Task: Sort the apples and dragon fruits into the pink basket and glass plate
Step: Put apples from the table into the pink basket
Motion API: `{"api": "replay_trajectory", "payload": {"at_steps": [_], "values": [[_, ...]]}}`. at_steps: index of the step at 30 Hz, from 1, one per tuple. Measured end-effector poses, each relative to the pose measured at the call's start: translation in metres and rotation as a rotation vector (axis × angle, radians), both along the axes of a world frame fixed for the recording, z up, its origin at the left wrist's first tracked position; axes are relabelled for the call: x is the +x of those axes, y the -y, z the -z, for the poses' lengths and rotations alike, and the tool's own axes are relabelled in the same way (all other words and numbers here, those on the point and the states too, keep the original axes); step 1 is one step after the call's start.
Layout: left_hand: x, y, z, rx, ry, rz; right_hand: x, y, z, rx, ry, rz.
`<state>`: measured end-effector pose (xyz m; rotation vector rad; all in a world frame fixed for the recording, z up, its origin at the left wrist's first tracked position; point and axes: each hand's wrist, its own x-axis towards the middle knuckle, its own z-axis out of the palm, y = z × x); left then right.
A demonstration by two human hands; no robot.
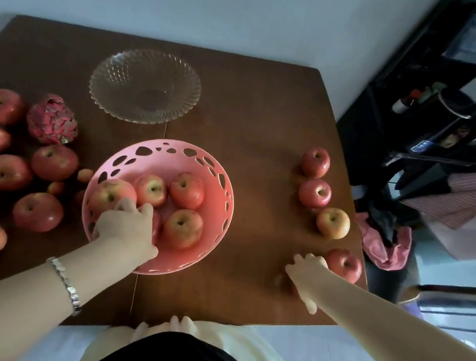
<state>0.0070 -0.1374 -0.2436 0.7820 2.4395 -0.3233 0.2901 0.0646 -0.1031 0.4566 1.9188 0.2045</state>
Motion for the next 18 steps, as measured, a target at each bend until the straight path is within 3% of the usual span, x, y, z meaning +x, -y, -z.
{"api": "replay_trajectory", "payload": {"at_steps": [3, 5, 9, 12, 15, 18], "values": [[0.046, -0.008, -0.134, -0.045, -0.125, 0.101, -0.001, -0.002, -0.003, -0.025, -0.046, -0.043], [0.058, -0.010, -0.173, -0.079, -0.119, 0.113, -0.007, -0.003, -0.015, -0.071, -0.152, 0.034], [0.061, -0.011, -0.191, -0.108, -0.120, 0.128, -0.037, 0.001, -0.060, -0.324, -0.669, 0.484], [0.061, -0.005, -0.191, -0.091, -0.123, 0.132, -0.067, 0.011, -0.092, -0.715, -0.999, 0.805], [0.060, -0.001, -0.193, -0.056, -0.114, 0.103, -0.089, 0.028, -0.097, -1.296, -0.901, 1.205], [0.059, 0.004, -0.195, -0.025, -0.094, 0.079, -0.104, 0.043, -0.080, -1.460, -0.756, 1.454]]}}
